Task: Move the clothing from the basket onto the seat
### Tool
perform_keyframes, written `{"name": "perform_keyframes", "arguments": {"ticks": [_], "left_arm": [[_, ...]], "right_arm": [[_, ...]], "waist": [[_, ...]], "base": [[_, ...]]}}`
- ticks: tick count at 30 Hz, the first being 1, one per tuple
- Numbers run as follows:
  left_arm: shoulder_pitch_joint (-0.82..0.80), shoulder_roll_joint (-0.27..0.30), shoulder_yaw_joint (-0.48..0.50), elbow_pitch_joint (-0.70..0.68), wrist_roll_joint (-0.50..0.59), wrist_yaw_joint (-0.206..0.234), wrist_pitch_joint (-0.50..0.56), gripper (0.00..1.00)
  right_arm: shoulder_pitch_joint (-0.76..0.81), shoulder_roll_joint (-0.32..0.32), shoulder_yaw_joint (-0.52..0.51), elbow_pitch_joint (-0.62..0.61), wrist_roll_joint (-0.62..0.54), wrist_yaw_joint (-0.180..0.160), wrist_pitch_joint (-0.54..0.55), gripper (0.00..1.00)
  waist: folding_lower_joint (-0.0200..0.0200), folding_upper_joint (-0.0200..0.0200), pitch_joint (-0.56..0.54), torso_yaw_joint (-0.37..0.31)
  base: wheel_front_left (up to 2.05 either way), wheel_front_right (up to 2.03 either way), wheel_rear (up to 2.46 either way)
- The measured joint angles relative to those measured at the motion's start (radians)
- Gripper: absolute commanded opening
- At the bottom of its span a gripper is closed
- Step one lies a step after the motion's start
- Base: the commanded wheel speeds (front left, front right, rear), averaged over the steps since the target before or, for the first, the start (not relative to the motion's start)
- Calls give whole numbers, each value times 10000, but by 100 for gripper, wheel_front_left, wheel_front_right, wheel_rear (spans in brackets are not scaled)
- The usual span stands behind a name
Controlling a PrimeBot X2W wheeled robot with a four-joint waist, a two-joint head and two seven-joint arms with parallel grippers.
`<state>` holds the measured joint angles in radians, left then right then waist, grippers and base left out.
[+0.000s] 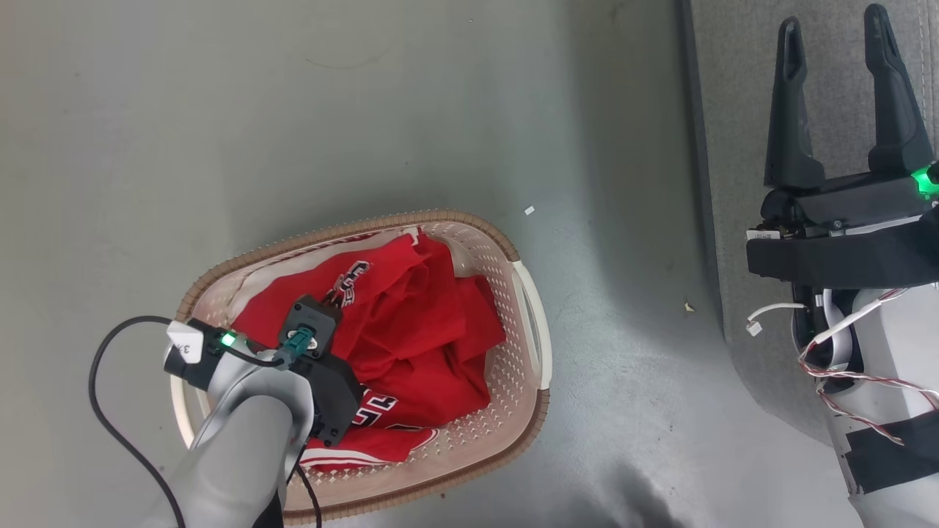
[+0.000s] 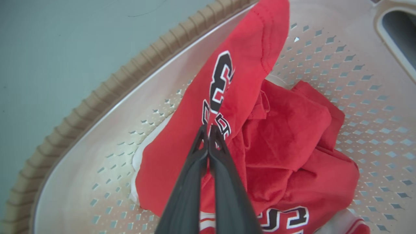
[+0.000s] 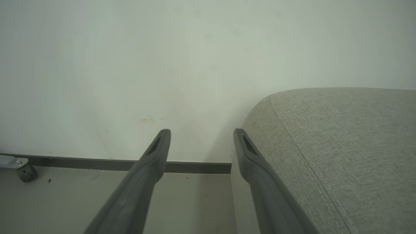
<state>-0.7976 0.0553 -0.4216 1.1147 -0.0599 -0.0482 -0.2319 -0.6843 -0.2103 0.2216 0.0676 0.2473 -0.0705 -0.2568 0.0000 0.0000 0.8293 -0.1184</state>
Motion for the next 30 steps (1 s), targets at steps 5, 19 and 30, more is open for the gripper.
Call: {"name": "perform_keyframes", "arguments": {"ticks": [5,19,30], "left_arm": [[56,-100,-127,6,-6,-163,-79,0],[994,-167,-397,-562,-322,-579,-178,0],[1823,-171,-332,-2190,-771,-675,-178,0]], "right_arm": [[47,-40,-79,201,0,2,0,100],[627,-69,-173,1009,2,157,0,100],[1475,-188,-372,1670,90,280,2,100]], "waist": [[0,0,-169,139],[0,0,-1168,663],[-1,0,-2345,1026]], "base": [[0,0,0],[0,0,0],[0,0,0]]}}
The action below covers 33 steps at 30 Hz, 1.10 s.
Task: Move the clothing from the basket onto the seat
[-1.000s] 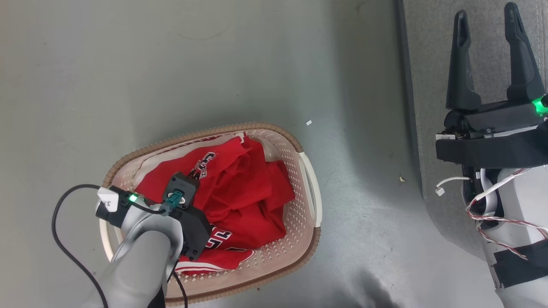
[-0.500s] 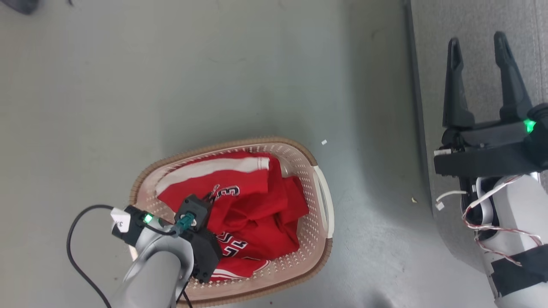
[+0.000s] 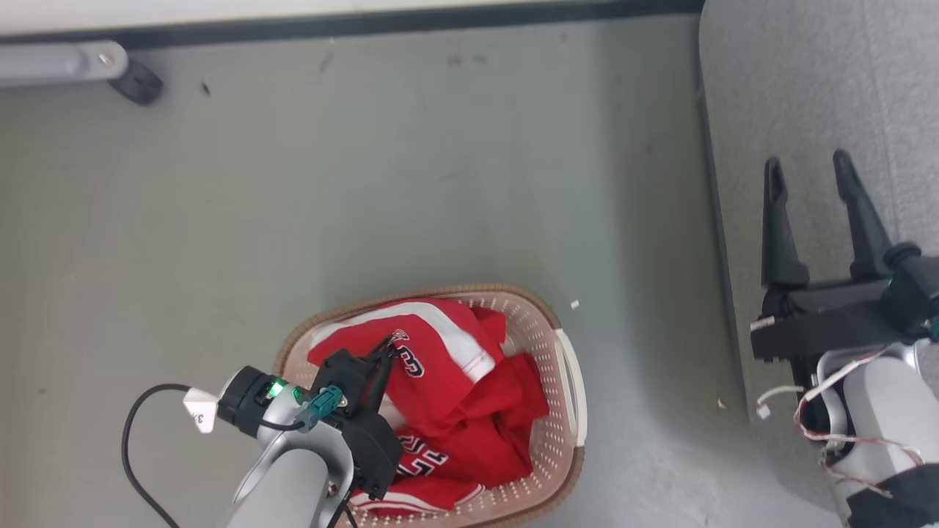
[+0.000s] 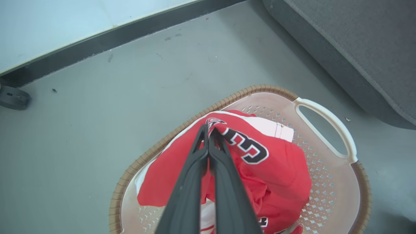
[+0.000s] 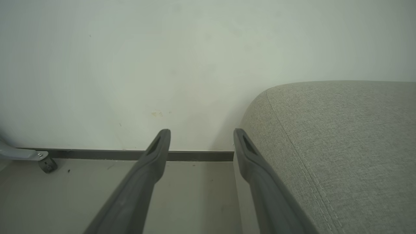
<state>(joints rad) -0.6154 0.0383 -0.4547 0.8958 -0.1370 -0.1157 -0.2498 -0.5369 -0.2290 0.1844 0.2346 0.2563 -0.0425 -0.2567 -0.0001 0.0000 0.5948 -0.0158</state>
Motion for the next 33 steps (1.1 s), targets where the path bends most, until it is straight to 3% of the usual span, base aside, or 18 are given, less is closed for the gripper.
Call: {"name": "perform_keyframes", "arguments": {"ticks": [10,33], "left_arm": [[577,50,226,-1680,-453,-79,-2,0],[1841,1360,238,-4408,-1174,-151,-29,0]], "right_arm": [[889,71,-119,577,84,58,0,100],[2857,665,362,1632,163,510,2,100]], "waist": [[-1,0,-1365,270],[-1,-1,-4775,499]], "base": [[0,0,0],[0,0,0]]}}
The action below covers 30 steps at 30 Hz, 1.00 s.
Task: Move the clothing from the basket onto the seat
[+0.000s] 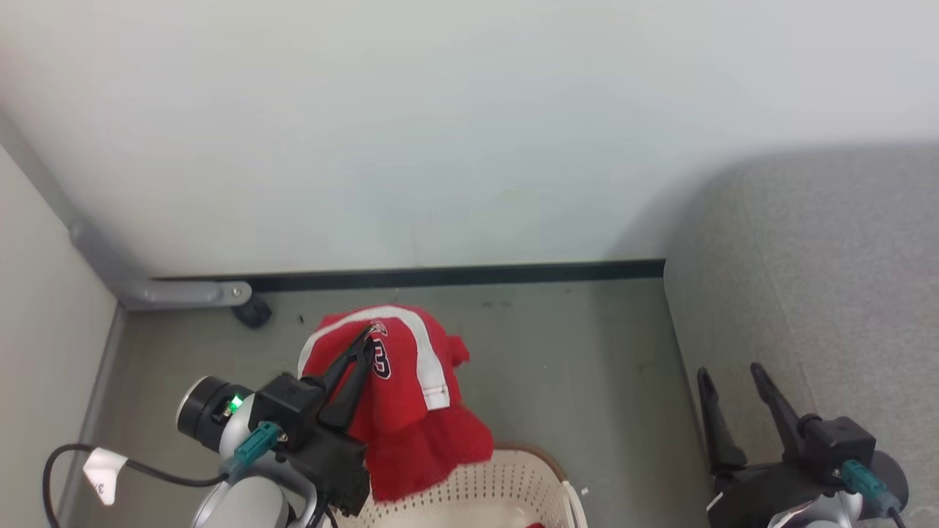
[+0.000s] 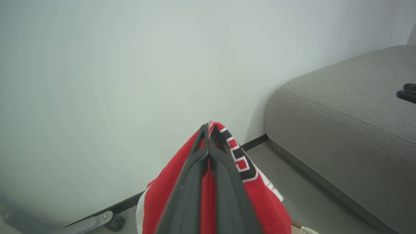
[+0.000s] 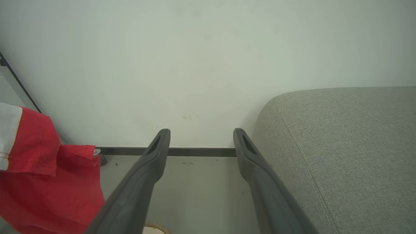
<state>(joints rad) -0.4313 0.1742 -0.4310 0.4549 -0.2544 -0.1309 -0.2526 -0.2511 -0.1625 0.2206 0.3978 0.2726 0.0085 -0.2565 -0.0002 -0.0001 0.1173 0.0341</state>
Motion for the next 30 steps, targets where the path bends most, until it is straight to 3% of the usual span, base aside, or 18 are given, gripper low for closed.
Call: {"name": "perform_keyframes", "arguments": {"ticks": [12,30], "left_arm": [[563,274,-401,-1388,-351,-6,79,0],[425,295,-838,-2683,-512,-8,928,0]], "right_arm": [[557,52,284,-113,-6,280,0,100],[-68,-267,2224,-2,-671,1114,107,100]], "waist": [[0,0,-1332,-178],[3,2,-1339,-547]], "base": [[0,0,0],[0,0,0]]}}
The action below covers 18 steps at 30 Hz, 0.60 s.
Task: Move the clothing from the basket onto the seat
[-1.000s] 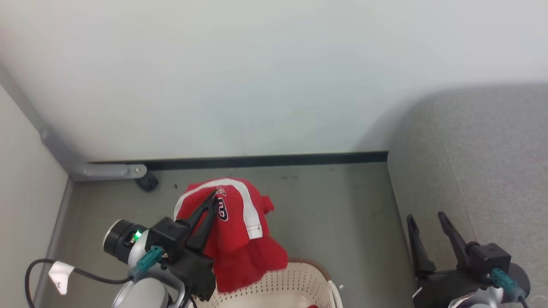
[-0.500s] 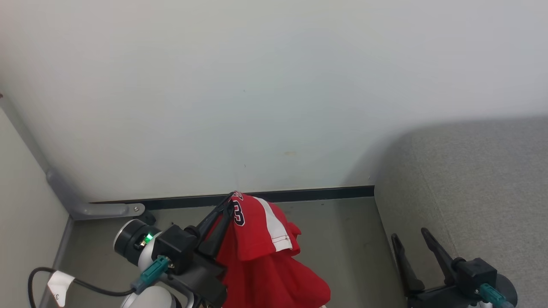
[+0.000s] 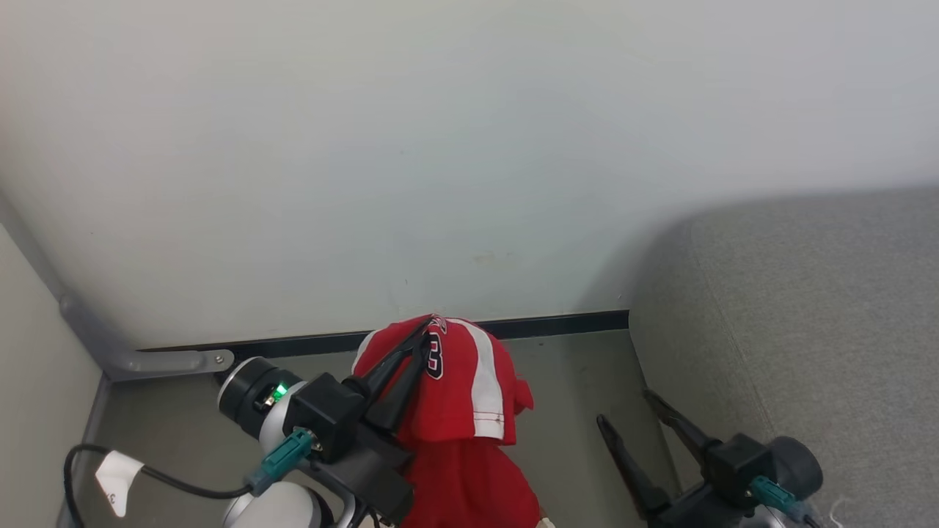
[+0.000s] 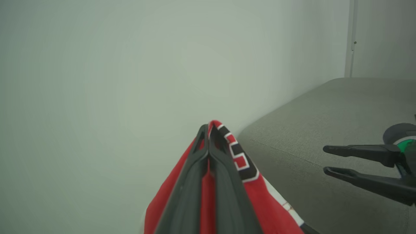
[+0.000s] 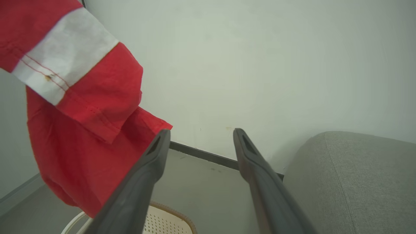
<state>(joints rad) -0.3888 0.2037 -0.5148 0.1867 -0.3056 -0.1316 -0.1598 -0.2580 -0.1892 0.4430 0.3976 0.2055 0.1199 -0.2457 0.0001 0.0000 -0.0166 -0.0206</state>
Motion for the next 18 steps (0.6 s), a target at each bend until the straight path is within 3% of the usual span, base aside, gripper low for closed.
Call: {"name": "perform_keyframes", "arguments": {"ticks": [8,18], "left_arm": [[-320,-163,-236,-297,-15,0,330,0],[-421,-199,-412,-606,-86,-2,631,0]], "right_arm": [[-877,-79,1547,401,-130,36,163,100],[-1382,-102,3442,681,608,36,104,100]], "waist": [[0,0,109,6],[0,0,183,176]], "base": [[0,0,0],[0,0,0]]}}
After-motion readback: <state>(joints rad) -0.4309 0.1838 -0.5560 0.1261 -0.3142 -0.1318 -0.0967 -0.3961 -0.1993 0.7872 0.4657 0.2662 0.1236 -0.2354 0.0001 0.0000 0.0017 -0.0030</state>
